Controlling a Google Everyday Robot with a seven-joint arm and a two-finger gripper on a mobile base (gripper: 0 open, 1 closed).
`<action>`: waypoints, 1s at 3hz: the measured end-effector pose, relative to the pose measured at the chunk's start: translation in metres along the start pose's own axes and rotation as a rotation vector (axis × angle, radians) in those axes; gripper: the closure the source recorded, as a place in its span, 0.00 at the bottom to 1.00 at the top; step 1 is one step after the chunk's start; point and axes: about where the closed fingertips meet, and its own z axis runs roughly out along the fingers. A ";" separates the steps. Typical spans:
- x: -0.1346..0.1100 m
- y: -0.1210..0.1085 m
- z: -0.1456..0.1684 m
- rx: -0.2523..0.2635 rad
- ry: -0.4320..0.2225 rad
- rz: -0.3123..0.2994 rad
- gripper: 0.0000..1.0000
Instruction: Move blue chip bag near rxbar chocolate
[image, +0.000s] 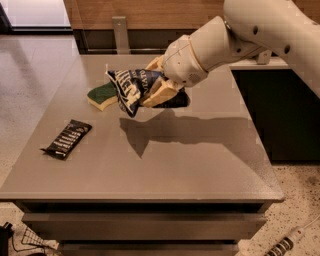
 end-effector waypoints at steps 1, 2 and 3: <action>0.000 0.021 0.016 -0.133 -0.053 -0.116 1.00; -0.003 0.036 0.019 -0.199 -0.111 -0.190 1.00; -0.023 0.044 0.014 -0.216 -0.156 -0.256 1.00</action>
Offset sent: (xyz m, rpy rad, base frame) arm -0.0479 0.0052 -0.0297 0.0226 -0.0196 0.4311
